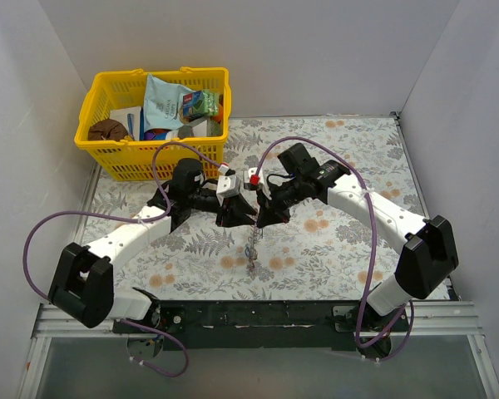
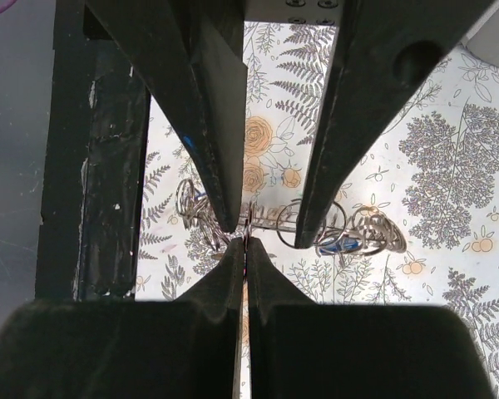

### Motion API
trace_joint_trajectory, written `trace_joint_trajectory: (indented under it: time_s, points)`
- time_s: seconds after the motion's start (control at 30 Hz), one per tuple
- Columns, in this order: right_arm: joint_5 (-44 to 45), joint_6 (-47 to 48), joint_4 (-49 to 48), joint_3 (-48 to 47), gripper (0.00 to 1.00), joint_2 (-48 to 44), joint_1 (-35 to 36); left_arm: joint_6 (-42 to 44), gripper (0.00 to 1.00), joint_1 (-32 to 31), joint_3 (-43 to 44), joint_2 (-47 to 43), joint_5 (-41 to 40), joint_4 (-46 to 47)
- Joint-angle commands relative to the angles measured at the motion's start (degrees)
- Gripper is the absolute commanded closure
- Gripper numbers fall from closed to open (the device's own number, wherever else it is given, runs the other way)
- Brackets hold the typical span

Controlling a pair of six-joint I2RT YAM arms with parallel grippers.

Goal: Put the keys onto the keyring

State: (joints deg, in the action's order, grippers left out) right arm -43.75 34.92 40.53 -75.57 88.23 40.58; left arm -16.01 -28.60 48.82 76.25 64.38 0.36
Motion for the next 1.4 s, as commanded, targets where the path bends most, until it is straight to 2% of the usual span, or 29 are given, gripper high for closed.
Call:
trace_joint_trajectory:
  time_s: [0.0,0.33,0.57,0.73,0.77,1.03,1.1,1.37]
  points:
    - [-2.31,0.5,-1.77,-1.33,0.99,-2.36,0.2,2.21,0.7,-0.32,2.07,-0.31,2.15,-2.91]
    - [-2.13,0.24,-2.12,-1.16,0.99,-2.44,0.2,2.56,0.75,-1.02,2.07,0.04,2.24,-3.61]
    - [-1.52,-0.02,-2.56,-0.72,0.99,-2.44,0.2,2.39,0.82,-1.46,2.25,1.27,2.15,-3.61]
    - [-1.43,-0.11,-2.92,-0.46,0.99,-2.27,0.29,2.48,0.94,-1.46,2.51,1.53,1.71,-3.61]
    - [-1.34,-0.2,-2.92,-0.54,0.99,-2.27,0.2,2.39,1.0,-1.55,2.6,1.71,1.71,-3.61]
    - [-0.11,-1.69,-5.98,1.12,0.99,-3.93,0.12,0.91,1.0,-1.46,1.9,0.92,1.1,-2.48]
    - [1.29,-3.09,-7.13,1.74,0.92,-4.9,0.12,-0.42,1.0,-1.46,1.2,0.22,0.84,-0.81]
    - [2.09,-8.63,-15.82,6.92,0.62,-10.61,-2.6,-11.74,1.0,-1.55,-6.7,-4.88,-4.52,16.58]
